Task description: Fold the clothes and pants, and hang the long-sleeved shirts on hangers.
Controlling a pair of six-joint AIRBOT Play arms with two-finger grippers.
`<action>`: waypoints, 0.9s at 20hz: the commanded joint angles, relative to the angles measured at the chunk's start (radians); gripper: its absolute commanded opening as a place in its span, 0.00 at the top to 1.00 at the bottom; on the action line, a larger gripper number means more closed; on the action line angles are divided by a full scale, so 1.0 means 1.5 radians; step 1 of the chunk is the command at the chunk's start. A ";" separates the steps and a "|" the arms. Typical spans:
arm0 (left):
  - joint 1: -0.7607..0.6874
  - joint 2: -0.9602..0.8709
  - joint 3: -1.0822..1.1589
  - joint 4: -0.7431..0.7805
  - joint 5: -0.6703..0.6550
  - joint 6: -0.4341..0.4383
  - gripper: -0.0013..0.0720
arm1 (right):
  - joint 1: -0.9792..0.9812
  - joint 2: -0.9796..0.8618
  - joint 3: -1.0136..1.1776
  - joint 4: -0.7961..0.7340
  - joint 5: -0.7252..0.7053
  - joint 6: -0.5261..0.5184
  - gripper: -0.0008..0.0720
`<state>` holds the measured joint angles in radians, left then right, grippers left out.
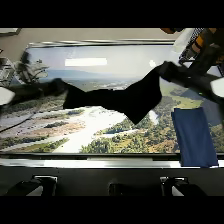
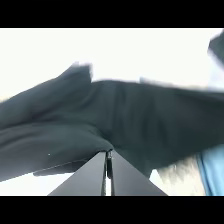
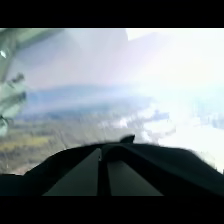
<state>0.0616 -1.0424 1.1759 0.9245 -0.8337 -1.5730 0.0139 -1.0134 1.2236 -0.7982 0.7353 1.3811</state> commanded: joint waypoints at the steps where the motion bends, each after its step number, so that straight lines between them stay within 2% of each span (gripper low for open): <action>1: 0.062 0.156 0.084 0.160 -0.038 -0.068 0.97 | 0.001 0.197 0.001 -0.077 -0.013 0.051 0.94; 2: 0.078 0.204 0.095 0.197 -0.040 -0.096 0.97 | 0.001 0.247 0.001 -0.118 -0.014 0.085 0.94; 5: 0.120 0.334 0.099 0.285 -0.044 -0.181 0.97 | 0.001 0.377 0.001 -0.289 -0.014 0.250 0.94; 8: 0.153 0.420 0.099 0.335 -0.045 -0.218 0.97 | 0.001 0.438 0.006 -0.401 -0.013 0.368 0.94; 11: 0.176 0.438 0.099 0.350 -0.045 -0.231 0.97 | 0.001 0.428 0.016 -0.399 -0.010 0.372 0.94; 14: 0.178 0.382 0.096 0.349 -0.045 -0.223 0.97 | 0.001 0.366 0.016 -0.398 0.005 0.386 0.94; 15: 0.178 0.345 0.096 0.344 -0.045 -0.205 0.97 | 0.001 0.328 0.016 -0.395 0.005 0.386 0.94; 18: 0.177 0.193 0.096 0.310 -0.043 -0.105 0.97 | 0.001 0.173 0.016 -0.351 -0.009 0.386 0.94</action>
<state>0.3233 -0.5934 1.3205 1.4204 -0.9001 -1.8427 0.0147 -0.5911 1.2461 -1.3651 0.7326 1.9411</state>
